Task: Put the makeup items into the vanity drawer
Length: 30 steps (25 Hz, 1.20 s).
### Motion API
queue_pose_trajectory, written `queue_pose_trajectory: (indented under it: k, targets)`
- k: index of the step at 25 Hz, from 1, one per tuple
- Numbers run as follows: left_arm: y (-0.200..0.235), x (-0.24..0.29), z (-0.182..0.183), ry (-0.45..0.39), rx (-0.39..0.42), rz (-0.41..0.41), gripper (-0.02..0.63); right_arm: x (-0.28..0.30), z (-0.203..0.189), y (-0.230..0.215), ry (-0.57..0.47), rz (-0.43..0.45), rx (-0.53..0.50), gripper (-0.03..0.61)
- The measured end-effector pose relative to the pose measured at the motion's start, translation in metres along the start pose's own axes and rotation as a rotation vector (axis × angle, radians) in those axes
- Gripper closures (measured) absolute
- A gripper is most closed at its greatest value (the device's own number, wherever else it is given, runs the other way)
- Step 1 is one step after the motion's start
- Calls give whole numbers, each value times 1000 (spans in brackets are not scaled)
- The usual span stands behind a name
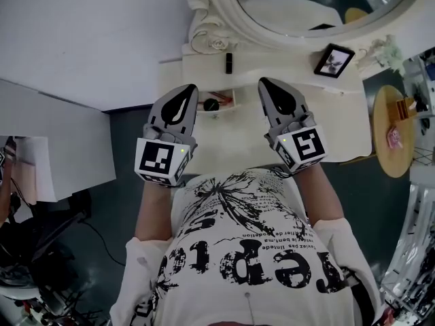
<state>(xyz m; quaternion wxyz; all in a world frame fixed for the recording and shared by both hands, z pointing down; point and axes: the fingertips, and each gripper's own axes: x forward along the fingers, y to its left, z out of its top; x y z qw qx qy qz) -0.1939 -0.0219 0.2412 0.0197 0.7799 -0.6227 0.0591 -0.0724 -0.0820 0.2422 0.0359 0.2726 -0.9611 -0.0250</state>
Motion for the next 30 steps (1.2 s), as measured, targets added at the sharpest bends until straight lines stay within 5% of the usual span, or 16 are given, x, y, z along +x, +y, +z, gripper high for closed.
queue_pose_trajectory:
  k: [30]
  targets:
    - [-3,8,-12,9,-55,47,601,-1,-13,-11,-4,6,32,568]
